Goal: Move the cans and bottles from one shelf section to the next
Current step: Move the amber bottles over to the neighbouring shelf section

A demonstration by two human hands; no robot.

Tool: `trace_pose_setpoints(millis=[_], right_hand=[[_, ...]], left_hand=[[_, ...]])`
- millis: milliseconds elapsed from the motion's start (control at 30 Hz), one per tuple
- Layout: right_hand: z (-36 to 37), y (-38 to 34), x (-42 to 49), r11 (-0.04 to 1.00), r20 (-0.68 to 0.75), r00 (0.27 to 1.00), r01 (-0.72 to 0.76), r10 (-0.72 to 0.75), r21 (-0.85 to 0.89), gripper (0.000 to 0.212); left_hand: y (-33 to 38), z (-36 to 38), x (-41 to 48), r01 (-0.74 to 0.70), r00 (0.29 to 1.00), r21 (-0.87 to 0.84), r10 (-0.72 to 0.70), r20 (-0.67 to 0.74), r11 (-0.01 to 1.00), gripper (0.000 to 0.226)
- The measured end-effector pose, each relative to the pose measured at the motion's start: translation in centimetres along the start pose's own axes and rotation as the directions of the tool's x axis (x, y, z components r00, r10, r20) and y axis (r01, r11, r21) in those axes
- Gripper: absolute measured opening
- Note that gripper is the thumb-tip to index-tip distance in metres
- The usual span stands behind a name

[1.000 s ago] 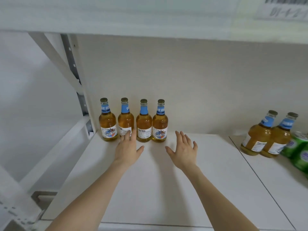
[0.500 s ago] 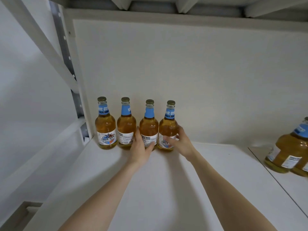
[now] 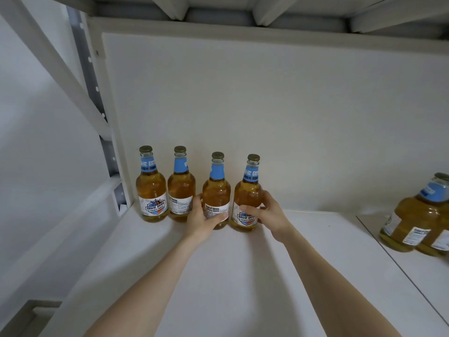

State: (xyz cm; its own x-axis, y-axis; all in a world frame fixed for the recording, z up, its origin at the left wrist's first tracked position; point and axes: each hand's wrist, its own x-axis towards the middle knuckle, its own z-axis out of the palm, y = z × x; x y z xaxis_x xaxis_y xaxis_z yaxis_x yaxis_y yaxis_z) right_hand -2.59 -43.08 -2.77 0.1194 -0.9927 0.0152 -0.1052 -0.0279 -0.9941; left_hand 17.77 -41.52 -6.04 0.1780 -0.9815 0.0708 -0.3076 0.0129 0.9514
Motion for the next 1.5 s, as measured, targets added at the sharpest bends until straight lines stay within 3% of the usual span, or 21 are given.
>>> trace_pose_setpoints(millis=[133, 267, 600, 867, 1167, 1500], right_hand=[[0.2, -0.1, -2.0, 1.000, -0.015, 1.000, -0.010, 0.010, 0.001, 0.064], [0.4, -0.6, -4.5, 1.000, -0.040, 0.999, -0.020, 0.020, 0.015, 0.058], [3.0, -2.0, -12.9, 0.980, -0.077, 0.988, -0.123, 0.136, 0.157, 0.057], [6.2, -3.4, -19.6, 0.930, -0.069, 0.952, -0.275, 0.300, 0.242, 0.048], [8.4, -4.6, -24.7, 0.911, -0.096, 0.941, -0.285, 0.326, 0.298, 0.037], [7.0, -5.3, -29.3, 0.919, -0.164, 0.936, -0.253, 0.312, 0.303, 0.035]], left_hand=[[0.7, -1.3, -1.7, 0.013, 1.000, 0.054, -0.012, -0.019, 0.998, 0.103], [1.1, -2.5, -3.9, 0.053, 0.998, 0.078, -0.055, 0.019, 0.996, 0.089], [2.8, -6.7, -12.0, 0.190, 0.981, -0.023, -0.189, 0.048, 0.981, 0.095], [2.3, -11.2, -18.0, 0.280, 0.955, -0.090, -0.267, 0.131, 0.956, 0.065], [2.1, -15.2, -22.5, 0.298, 0.938, -0.121, -0.266, 0.224, 0.947, 0.051], [3.0, -16.3, -25.7, 0.253, 0.927, -0.073, -0.220, 0.304, 0.965, 0.053]])
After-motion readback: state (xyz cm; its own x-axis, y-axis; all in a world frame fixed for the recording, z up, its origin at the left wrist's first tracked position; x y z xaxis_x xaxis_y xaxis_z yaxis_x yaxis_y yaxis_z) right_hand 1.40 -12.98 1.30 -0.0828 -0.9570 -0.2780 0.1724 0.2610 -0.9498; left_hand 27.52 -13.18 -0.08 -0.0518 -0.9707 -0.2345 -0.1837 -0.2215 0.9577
